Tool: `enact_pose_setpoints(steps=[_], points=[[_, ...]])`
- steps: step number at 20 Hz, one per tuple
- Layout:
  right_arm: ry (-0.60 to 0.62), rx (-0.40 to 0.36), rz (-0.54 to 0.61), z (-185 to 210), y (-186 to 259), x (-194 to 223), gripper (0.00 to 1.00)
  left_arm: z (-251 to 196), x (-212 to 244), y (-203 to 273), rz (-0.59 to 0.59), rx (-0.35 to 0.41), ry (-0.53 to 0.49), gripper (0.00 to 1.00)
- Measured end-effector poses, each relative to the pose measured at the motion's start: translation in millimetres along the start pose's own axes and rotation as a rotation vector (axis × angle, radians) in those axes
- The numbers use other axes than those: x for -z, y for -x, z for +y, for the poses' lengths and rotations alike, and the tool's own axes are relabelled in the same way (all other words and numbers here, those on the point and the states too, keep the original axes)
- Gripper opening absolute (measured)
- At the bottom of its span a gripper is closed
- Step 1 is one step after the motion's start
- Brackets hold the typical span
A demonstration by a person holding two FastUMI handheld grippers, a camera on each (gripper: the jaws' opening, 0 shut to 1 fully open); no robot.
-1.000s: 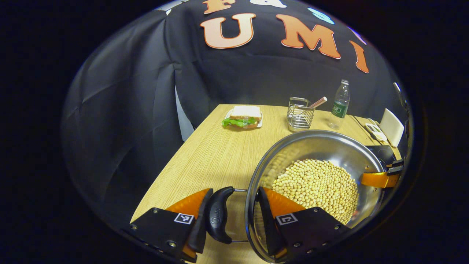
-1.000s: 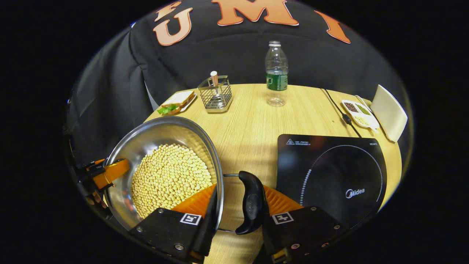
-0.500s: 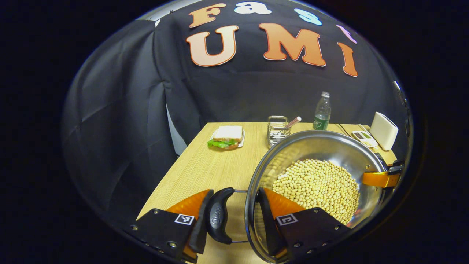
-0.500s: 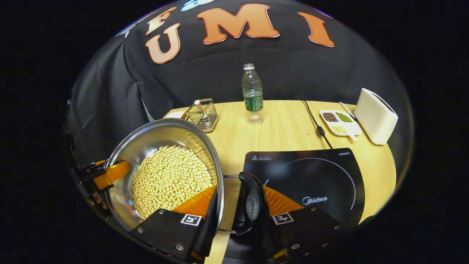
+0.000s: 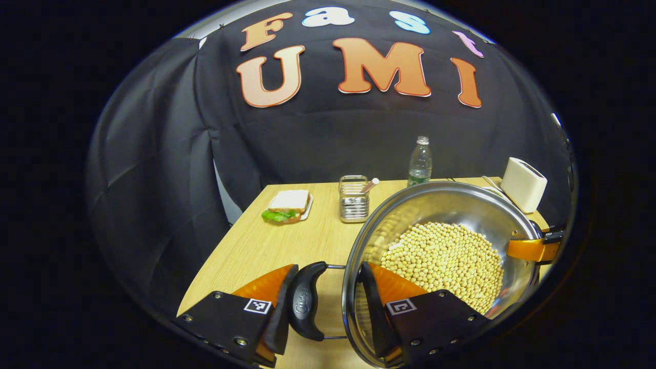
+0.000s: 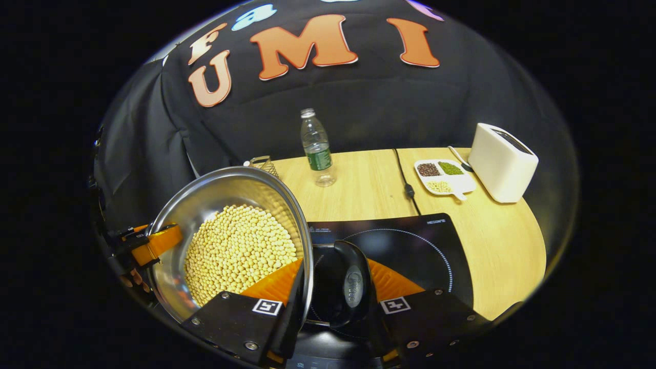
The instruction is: First push the handle of the pot to place it horizontally, then grasp the pot with both hands and set it on the induction cooktop.
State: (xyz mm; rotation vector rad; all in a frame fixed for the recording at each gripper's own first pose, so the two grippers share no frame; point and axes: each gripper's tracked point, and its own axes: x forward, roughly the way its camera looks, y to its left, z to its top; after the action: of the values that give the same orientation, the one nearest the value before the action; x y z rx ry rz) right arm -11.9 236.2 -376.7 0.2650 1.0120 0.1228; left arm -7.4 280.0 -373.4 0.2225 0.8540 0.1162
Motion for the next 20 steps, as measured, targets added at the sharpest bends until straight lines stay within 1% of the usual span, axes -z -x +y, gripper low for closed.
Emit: enact_pose_setpoints(steps=[11, 15, 20], points=[[-0.074, 0.048, -0.019, -80.9, 12.2, 0.0, 0.55, -3.9, -3.1, -7.1, -0.007, 0.064, -0.033, 0.66], [-0.088, 0.064, -0.014, -101.0, 12.9, 7.0, 0.55, -5.5, -3.8, -8.8, 0.003, 0.081, -0.037, 0.66], [-0.101, 0.078, -0.006, -116.3, 11.1, 10.9, 0.55, -5.3, -6.2, -11.5, 0.017, 0.096, -0.039, 0.66]])
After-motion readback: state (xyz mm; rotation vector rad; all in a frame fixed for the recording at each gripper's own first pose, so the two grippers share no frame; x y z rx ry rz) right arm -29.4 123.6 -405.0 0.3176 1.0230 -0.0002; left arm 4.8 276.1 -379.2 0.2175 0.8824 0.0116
